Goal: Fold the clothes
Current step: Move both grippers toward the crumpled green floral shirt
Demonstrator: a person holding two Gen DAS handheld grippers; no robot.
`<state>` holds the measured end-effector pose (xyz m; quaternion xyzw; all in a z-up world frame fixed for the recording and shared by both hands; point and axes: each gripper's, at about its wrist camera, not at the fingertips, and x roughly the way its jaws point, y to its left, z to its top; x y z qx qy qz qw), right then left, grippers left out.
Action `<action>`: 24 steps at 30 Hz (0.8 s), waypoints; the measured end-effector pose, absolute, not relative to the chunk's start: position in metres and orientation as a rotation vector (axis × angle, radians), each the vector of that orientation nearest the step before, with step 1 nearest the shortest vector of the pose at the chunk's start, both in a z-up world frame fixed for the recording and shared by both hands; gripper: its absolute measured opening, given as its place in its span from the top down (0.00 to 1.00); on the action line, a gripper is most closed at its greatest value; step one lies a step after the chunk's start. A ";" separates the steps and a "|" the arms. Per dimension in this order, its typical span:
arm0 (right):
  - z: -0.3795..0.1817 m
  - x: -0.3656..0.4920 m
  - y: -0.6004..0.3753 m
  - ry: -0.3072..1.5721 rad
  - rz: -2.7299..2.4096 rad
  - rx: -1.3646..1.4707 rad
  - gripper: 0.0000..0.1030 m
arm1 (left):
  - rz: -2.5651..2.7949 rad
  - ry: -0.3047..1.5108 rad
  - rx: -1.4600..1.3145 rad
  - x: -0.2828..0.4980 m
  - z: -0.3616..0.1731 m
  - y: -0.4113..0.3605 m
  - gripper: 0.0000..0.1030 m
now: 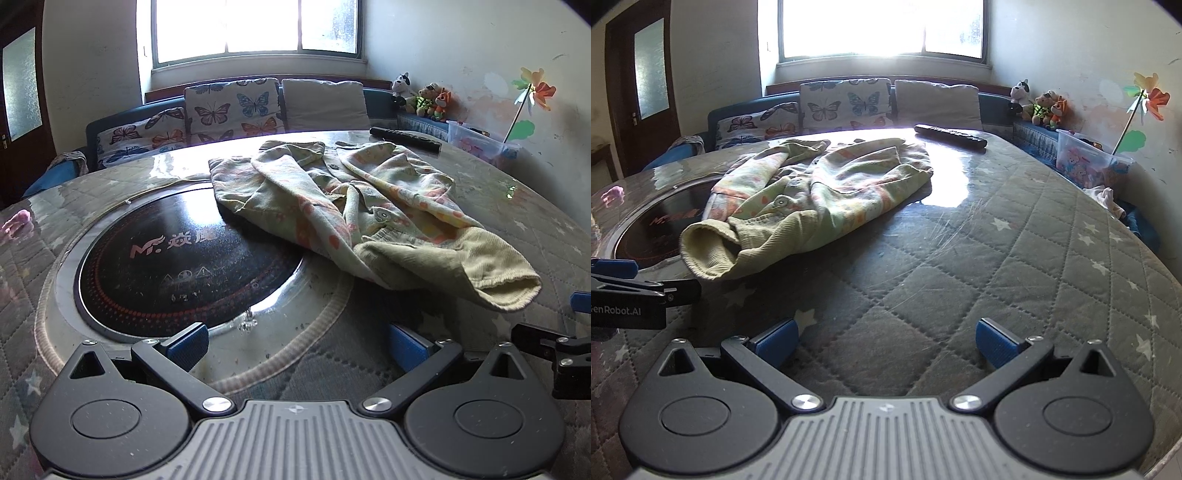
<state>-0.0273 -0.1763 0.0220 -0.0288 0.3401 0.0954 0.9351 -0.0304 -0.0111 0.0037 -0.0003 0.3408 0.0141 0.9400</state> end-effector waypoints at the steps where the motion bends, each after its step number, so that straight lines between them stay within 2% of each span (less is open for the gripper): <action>1: 0.022 -0.028 -0.176 0.696 0.198 -0.059 0.00 | 0.029 0.696 -0.001 -0.031 0.004 -0.012 0.00; 24: 0.026 -0.041 -0.168 0.701 0.265 -0.036 0.00 | 0.019 0.687 0.020 -0.052 0.019 -0.022 0.00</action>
